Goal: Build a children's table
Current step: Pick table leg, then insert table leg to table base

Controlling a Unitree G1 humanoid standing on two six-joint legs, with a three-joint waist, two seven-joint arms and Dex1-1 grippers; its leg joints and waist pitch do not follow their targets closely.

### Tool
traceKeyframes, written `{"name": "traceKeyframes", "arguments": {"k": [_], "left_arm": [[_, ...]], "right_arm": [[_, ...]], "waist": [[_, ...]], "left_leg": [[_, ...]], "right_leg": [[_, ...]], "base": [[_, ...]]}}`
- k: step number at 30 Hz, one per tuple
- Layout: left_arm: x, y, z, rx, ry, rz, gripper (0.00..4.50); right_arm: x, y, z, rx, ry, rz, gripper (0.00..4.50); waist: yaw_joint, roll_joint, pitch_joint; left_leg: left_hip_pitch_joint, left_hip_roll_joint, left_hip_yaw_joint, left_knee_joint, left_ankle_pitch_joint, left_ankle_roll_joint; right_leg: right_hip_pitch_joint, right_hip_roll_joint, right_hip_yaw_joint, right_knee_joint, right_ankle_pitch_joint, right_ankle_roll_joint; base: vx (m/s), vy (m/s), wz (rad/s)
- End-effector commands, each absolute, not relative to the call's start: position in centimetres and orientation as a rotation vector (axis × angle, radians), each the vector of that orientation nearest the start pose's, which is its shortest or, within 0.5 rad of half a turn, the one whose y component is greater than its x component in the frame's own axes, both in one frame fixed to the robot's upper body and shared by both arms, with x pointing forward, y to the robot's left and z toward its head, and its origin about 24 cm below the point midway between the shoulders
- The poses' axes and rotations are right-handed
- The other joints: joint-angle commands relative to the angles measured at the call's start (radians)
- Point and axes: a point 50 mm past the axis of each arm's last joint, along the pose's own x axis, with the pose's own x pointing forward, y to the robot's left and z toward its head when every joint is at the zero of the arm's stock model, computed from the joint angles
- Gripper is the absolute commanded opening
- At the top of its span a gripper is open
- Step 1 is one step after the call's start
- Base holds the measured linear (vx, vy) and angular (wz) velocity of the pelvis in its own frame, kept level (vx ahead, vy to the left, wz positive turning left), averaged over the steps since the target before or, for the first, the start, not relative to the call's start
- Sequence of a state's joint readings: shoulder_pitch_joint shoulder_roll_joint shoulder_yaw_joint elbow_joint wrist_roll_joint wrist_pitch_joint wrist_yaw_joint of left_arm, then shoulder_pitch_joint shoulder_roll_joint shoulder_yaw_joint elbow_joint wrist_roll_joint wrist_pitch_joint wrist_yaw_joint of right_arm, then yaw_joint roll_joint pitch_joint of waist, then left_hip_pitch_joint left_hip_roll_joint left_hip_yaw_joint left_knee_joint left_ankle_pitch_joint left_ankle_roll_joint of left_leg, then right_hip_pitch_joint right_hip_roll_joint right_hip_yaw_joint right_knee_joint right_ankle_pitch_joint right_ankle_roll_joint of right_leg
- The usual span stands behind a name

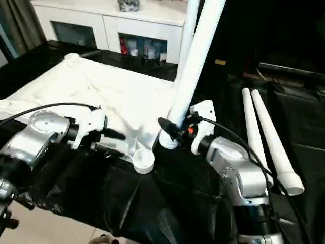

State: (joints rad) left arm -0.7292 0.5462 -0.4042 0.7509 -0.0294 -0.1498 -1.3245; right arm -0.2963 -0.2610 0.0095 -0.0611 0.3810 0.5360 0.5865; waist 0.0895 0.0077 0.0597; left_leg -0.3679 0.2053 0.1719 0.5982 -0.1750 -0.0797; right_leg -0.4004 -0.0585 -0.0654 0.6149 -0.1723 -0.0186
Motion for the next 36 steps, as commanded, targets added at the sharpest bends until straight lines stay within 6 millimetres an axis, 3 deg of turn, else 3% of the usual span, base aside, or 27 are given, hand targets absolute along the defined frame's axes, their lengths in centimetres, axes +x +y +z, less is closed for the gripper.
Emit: {"name": "traceKeyframes", "arguments": {"k": [1, 8, 13, 15, 17, 26, 32, 35, 36], "left_arm": [[33.3, 17.2, 8.1, 0.693, 0.440, -1.425, 2.19], [34.0, 17.8, 7.8, 0.705, 0.486, -1.401, 1.69], [34.2, 17.9, 7.5, 0.704, 0.520, -1.398, 1.25], [34.3, 18.2, 7.0, 0.699, 0.566, -1.391, 1.18], [34.2, 18.4, 6.7, 0.701, 0.585, -1.385, 0.90], [34.5, 18.2, 6.0, 0.637, 0.681, -1.333, 0.40], [34.4, 16.1, 4.3, 0.514, 0.695, -1.257, 0.20], [34.4, 14.5, 3.9, 0.422, 0.671, -1.222, 0.03], [34.2, 13.1, 3.6, 0.397, 0.636, -1.213, 0.00]], "right_arm": [[29.0, -14.0, 10.1, 0.117, 0.148, 0.735, 1.88], [28.8, -13.8, 10.0, 0.100, 0.161, 0.750, 1.88], [28.6, -13.7, 10.0, 0.085, 0.163, 0.768, 1.88], [28.5, -13.5, 10.0, 0.079, 0.165, 0.776, 1.88], [28.5, -13.5, 10.1, 0.077, 0.164, 0.777, 1.88], [28.9, -14.0, 9.8, 0.041, 0.156, 0.705, 1.88], [30.0, -14.5, 9.8, 0.007, 0.123, 0.573, 1.88], [29.9, -14.4, 9.5, 0.022, 0.169, 0.616, 1.88], [30.0, -14.3, 9.6, 0.032, 0.169, 0.649, 1.88]], "waist": [[0.001, 0.016, -0.075], [0.000, 0.020, -0.075], [0.000, 0.017, -0.075], [0.001, 0.021, -0.074], [0.000, 0.021, -0.074], [-0.005, 0.017, -0.075], [-0.008, 0.013, -0.074], [-0.006, 0.012, -0.072], [-0.004, 0.008, -0.075]], "left_leg": [[0.017, 0.020, -0.009, -0.073, -0.229, -0.044], [0.017, 0.022, -0.009, -0.072, -0.230, -0.043], [0.018, 0.018, -0.007, -0.070, -0.233, -0.036], [0.018, 0.018, -0.008, -0.071, -0.237, -0.035], [0.018, 0.021, -0.009, -0.072, -0.240, -0.037], [0.014, 0.018, -0.010, -0.070, -0.218, -0.032], [0.015, 0.014, -0.006, -0.066, -0.216, -0.016], [0.015, 0.016, -0.006, -0.066, -0.217, -0.002], [0.012, 0.017, -0.007, -0.066, -0.204, 0.005]], "right_leg": [[0.051, -0.077, 0.050, -0.075, -0.235, -0.159], [0.052, -0.079, 0.050, -0.071, -0.198, -0.189], [0.055, -0.078, 0.051, -0.078, -0.231, -0.180], [0.053, -0.079, 0.050, -0.081, -0.244, -0.176], [0.053, -0.079, 0.050, -0.079, -0.235, -0.181], [0.059, -0.080, 0.050, -0.076, -0.222, -0.192], [0.057, -0.080, 0.049, -0.083, -0.258, -0.198], [0.057, -0.079, 0.048, -0.085, -0.269, -0.197], [0.063, -0.081, 0.047, -0.079, -0.250, -0.204]], "base": [[0.000, 0.000, 0.00], [0.000, 0.000, 0.00], [0.000, 0.000, 0.00], [0.000, 0.000, 0.00], [0.000, 0.000, 0.00], [0.000, 0.000, 0.00], [0.000, 0.000, 0.00], [0.000, 0.000, 0.00], [0.000, 0.000, 0.00]]}}
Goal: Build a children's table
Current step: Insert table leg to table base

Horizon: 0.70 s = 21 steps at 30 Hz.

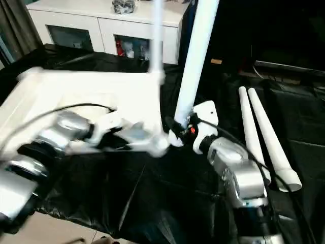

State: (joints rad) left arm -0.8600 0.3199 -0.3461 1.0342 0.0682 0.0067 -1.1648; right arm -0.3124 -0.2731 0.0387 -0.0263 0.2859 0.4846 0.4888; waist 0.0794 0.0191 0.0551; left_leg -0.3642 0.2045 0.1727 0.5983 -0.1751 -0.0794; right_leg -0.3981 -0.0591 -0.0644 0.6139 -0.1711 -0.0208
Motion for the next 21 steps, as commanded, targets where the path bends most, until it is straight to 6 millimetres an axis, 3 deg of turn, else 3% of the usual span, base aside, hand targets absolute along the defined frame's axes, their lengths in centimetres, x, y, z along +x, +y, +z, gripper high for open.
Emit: {"name": "traceKeyframes", "arguments": {"k": [1, 6, 9, 10, 12, 13, 15, 16, 17, 18, 21], "left_arm": [[34.2, 12.9, 3.5, 0.394, 0.630, -1.211, 0.00], [33.0, 11.0, 2.9, 0.422, 0.543, -1.275, 0.00], [32.7, 10.9, 2.8, 0.450, 0.527, -1.275, 0.00], [32.6, 11.0, 2.8, 0.456, 0.523, -1.278, 0.00], [32.5, 11.2, 2.8, 0.468, 0.525, -1.281, 0.00], [32.4, 11.3, 2.8, 0.470, 0.529, -1.282, 0.00], [32.3, 11.4, 2.8, 0.472, 0.530, -1.289, 0.00], [32.3, 11.4, 2.8, 0.472, 0.530, -1.289, 0.00], [32.1, 11.6, 3.0, 0.485, 0.529, -1.308, 0.00], [32.0, 11.7, 3.1, 0.486, 0.526, -1.311, 0.00], [31.8, 11.9, 3.5, 0.486, 0.500, -1.327, 0.00]], "right_arm": [[30.0, -14.3, 9.6, 0.033, 0.169, 0.654, 1.88], [30.1, -13.8, 9.5, 0.050, 0.165, 0.709, 1.88], [30.3, -13.7, 9.1, 0.047, 0.180, 0.710, 1.88], [30.4, -13.8, 9.0, 0.036, 0.185, 0.704, 1.88], [30.8, -13.8, 8.6, 0.005, 0.194, 0.695, 1.88], [30.9, -13.8, 8.5, -0.001, 0.196, 0.694, 1.88], [31.0, -13.7, 8.4, 0.001, 0.197, 0.694, 1.88], [31.0, -13.7, 8.4, 0.001, 0.197, 0.694, 1.88], [31.2, -13.5, 8.1, -0.002, 0.207, 0.705, 1.88], [31.3, -13.4, 7.9, -0.002, 0.216, 0.715, 1.88], [31.4, -13.2, 7.1, 0.004, 0.255, 0.737, 1.88]], "waist": [[0.006, -0.003, -0.068], [0.011, -0.005, -0.069], [0.010, -0.007, -0.067], [0.011, -0.004, -0.068], [0.007, -0.010, -0.067], [0.008, -0.006, -0.067], [0.006, -0.013, -0.068], [0.008, -0.010, -0.069], [0.007, -0.022, -0.070], [0.006, -0.015, -0.069], [0.006, -0.018, -0.068]], "left_leg": [[0.009, 0.019, -0.006, -0.064, -0.210, 0.015], [0.008, 0.022, -0.009, -0.068, -0.211, 0.019], [0.010, 0.020, -0.007, -0.068, -0.220, 0.018], [0.013, 0.020, -0.007, -0.068, -0.225, 0.015], [0.009, 0.019, -0.007, -0.071, -0.225, 0.011], [0.011, 0.020, -0.008, -0.070, -0.227, 0.009], [0.010, 0.020, -0.007, -0.071, -0.223, 0.011], [0.009, 0.020, -0.007, -0.070, -0.218, 0.012], [0.007, 0.021, -0.006, -0.071, -0.206, 0.016], [0.003, 0.021, -0.008, -0.072, -0.199, 0.016], [0.009, 0.022, -0.004, -0.070, -0.202, 0.021]], "right_leg": [[0.056, -0.078, 0.047, -0.084, -0.255, -0.201], [0.055, -0.080, 0.045, -0.085, -0.276, -0.182], [0.051, -0.079, 0.045, -0.092, -0.327, -0.161], [0.046, -0.079, 0.046, -0.094, -0.354, -0.150], [0.048, -0.078, 0.044, -0.094, -0.363, -0.142], [0.046, -0.079, 0.045, -0.093, -0.365, -0.141], [0.046, -0.079, 0.046, -0.094, -0.362, -0.135], [0.046, -0.080, 0.046, -0.092, -0.354, -0.136], [0.047, -0.079, 0.046, -0.090, -0.335, -0.139], [0.048, -0.081, 0.045, -0.085, -0.327, -0.144], [0.041, -0.081, 0.047, -0.089, -0.327, -0.149]], "base": [[0.000, 0.000, 0.00], [0.000, 0.000, 0.00], [0.000, 0.000, 0.00], [0.000, 0.000, 0.00], [0.000, 0.000, 0.00], [0.000, 0.000, 0.00], [0.000, 0.000, 0.00], [0.000, 0.000, 0.00], [0.000, 0.000, 0.00], [0.000, 0.000, 0.00], [0.000, 0.000, 0.00]]}}
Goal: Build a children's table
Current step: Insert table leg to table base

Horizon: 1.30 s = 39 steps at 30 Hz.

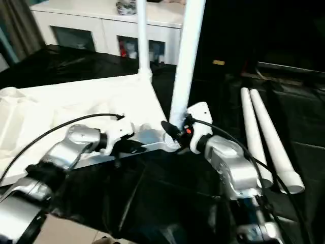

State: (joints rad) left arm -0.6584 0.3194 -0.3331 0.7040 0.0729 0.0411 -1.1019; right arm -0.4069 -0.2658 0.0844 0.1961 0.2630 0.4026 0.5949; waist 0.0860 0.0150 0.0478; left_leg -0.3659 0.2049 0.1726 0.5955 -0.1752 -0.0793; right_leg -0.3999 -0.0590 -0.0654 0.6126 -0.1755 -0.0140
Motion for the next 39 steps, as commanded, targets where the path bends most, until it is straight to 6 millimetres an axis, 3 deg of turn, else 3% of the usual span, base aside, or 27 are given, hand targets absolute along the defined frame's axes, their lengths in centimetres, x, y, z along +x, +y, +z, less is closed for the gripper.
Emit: {"name": "traceKeyframes", "arguments": {"k": [1, 5, 9, 12, 25, 33, 36, 39], "left_arm": [[31.8, 12.0, 3.6, 0.489, 0.492, -1.334, 0.00], [31.6, 12.0, 4.0, 0.474, 0.472, -1.360, 0.00], [31.8, 12.2, 4.2, 0.477, 0.458, -1.325, 0.00], [31.9, 12.4, 4.4, 0.467, 0.440, -1.285, 0.00], [32.0, 12.9, 4.5, 0.436, 0.421, -1.208, 0.00], [32.0, 13.3, 4.3, 0.455, 0.432, -1.175, 0.00], [32.0, 13.4, 4.3, 0.459, 0.435, -1.175, 0.00], [32.0, 13.4, 4.4, 0.476, 0.438, -1.184, 0.00]], "right_arm": [[31.5, -13.2, 6.8, 0.004, 0.266, 0.743, 1.88], [31.7, -13.2, 6.3, 0.014, 0.273, 0.737, 1.88], [31.7, -13.0, 5.8, 0.030, 0.298, 0.752, 1.88], [31.5, -12.9, 5.4, 0.046, 0.312, 0.769, 1.88], [30.1, -15.2, 3.0, 0.252, 0.295, 0.698, 1.88], [28.4, -15.2, 1.6, 0.150, 0.325, 0.709, 1.88], [28.3, -14.7, 1.9, 0.079, 0.327, 0.736, 1.88], [28.6, -13.8, 2.3, 0.026, 0.331, 0.779, 1.88]], "waist": [[0.000, -0.017, -0.061], [-0.001, -0.015, -0.061], [-0.005, -0.023, -0.060], [-0.004, -0.022, -0.059], [-0.003, -0.020, -0.059], [0.001, -0.023, -0.056], [0.000, -0.022, -0.054], [-0.005, -0.021, -0.051]], "left_leg": [[0.012, 0.023, -0.004, -0.068, -0.204, 0.020], [0.012, 0.025, -0.006, -0.073, -0.221, 0.008], [0.011, 0.023, -0.005, -0.073, -0.230, 0.005], [0.010, 0.025, -0.006, -0.074, -0.225, 0.006], [0.010, 0.024, -0.005, -0.075, -0.238, 0.015], [0.011, 0.024, -0.007, -0.080, -0.251, 0.014], [0.010, 0.022, -0.006, -0.081, -0.254, 0.013], [0.014, 0.021, -0.009, -0.082, -0.291, 0.008]], "right_leg": [[0.042, -0.081, 0.048, -0.087, -0.321, -0.157], [0.043, -0.082, 0.048, -0.084, -0.303, -0.162], [0.045, -0.082, 0.048, -0.085, -0.317, -0.160], [0.045, -0.083, 0.049, -0.084, -0.317, -0.158], [0.043, -0.081, 0.048, -0.090, -0.333, -0.159], [0.040, -0.082, 0.047, -0.098, -0.398, -0.128], [0.039, -0.079, 0.048, -0.100, -0.412, -0.116], [0.035, -0.081, 0.046, -0.108, -0.485, -0.101]], "base": [[0.000, 0.000, 0.00], [0.000, 0.000, 0.00], [0.000, 0.000, 0.00], [0.000, 0.000, 0.00], [0.000, 0.000, 0.00], [0.000, 0.000, 0.00], [0.000, 0.000, 0.00], [0.000, 0.000, 0.00]]}}
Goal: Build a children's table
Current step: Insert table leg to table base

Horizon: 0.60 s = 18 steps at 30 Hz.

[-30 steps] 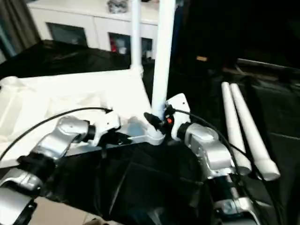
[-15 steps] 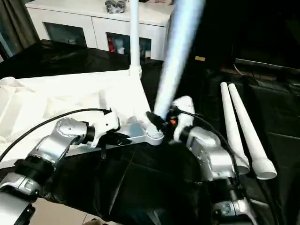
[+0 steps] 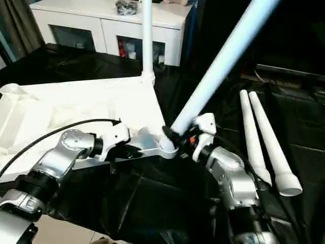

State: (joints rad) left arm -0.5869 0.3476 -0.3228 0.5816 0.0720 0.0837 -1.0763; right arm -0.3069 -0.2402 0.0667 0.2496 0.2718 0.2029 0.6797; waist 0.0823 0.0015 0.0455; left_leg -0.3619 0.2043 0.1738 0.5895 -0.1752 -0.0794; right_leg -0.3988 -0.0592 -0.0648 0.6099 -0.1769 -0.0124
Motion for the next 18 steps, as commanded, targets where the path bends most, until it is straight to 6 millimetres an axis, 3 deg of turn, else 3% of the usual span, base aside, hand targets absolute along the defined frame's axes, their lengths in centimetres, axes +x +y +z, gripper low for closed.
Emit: {"name": "traceKeyframes", "arguments": {"k": [1, 14, 18], "left_arm": [[32.0, 13.5, 4.4, 0.484, 0.441, -1.190, 0.00], [32.0, 13.7, 4.9, 0.550, 0.446, -1.277, 0.00], [31.9, 13.7, 5.7, 0.577, 0.421, -1.364, 0.00]], "right_arm": [[28.8, -13.4, 2.4, 0.009, 0.339, 0.802, 1.88], [28.8, -12.0, 1.0, -0.072, 0.476, 0.979, 1.88], [28.7, -11.9, 0.8, -0.077, 0.507, 1.036, 1.88]], "waist": [[-0.003, -0.008, -0.049], [-0.026, -0.014, -0.049], [-0.026, -0.012, -0.053]], "left_leg": [[0.009, 0.022, -0.011, -0.076, -0.296, 0.007], [0.014, 0.022, -0.017, -0.079, -0.368, -0.002], [0.015, 0.025, -0.018, -0.082, -0.368, -0.003]], "right_leg": [[0.034, -0.082, 0.045, -0.106, -0.497, -0.097], [0.027, -0.081, 0.043, -0.115, -0.542, -0.089], [0.029, -0.081, 0.045, -0.110, -0.494, -0.108]], "base": [[0.000, 0.000, 0.00], [0.000, 0.000, 0.00], [0.000, 0.000, 0.00]]}}
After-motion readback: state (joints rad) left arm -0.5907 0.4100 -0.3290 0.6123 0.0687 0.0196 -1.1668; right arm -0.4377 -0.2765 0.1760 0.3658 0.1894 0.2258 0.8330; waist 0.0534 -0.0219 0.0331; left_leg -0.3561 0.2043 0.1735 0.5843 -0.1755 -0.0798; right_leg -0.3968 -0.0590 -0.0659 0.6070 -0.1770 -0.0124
